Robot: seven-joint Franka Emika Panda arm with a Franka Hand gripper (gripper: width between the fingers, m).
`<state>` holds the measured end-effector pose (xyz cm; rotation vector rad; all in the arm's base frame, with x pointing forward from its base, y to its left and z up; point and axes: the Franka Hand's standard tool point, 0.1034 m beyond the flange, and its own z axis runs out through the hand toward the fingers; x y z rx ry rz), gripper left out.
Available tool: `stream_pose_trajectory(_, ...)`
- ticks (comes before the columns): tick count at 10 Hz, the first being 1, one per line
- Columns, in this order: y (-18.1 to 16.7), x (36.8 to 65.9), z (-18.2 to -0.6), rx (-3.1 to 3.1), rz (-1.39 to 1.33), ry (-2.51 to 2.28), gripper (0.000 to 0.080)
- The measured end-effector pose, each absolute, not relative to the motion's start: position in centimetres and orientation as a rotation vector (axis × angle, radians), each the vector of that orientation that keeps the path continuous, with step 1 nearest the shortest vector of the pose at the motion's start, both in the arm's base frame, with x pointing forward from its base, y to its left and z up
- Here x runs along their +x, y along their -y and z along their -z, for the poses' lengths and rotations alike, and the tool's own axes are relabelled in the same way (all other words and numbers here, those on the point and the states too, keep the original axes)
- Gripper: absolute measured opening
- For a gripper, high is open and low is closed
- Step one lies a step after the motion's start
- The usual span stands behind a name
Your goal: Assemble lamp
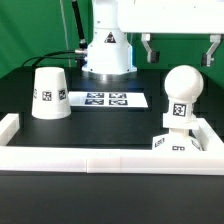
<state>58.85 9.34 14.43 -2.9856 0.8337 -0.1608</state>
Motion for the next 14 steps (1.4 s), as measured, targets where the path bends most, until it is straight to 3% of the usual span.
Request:
stream_pose_trajectory(2, -9.0, 54.4, -12.0, -3.009, 0.123, -0.794, 0.0698)
stream_pose_trajectory(4, -7.6, 53.3, -10.9, -3.018, 0.107, -0.773, 0.0698)
stream_pose_trajectory(9, -7.2, 53.2, -10.6, -3.013, 0.104, -0.754, 0.0698)
stream_pose_trajectory(14, -2.6, 51.1, -10.3, -3.012, 0.081, -0.706, 0.0698)
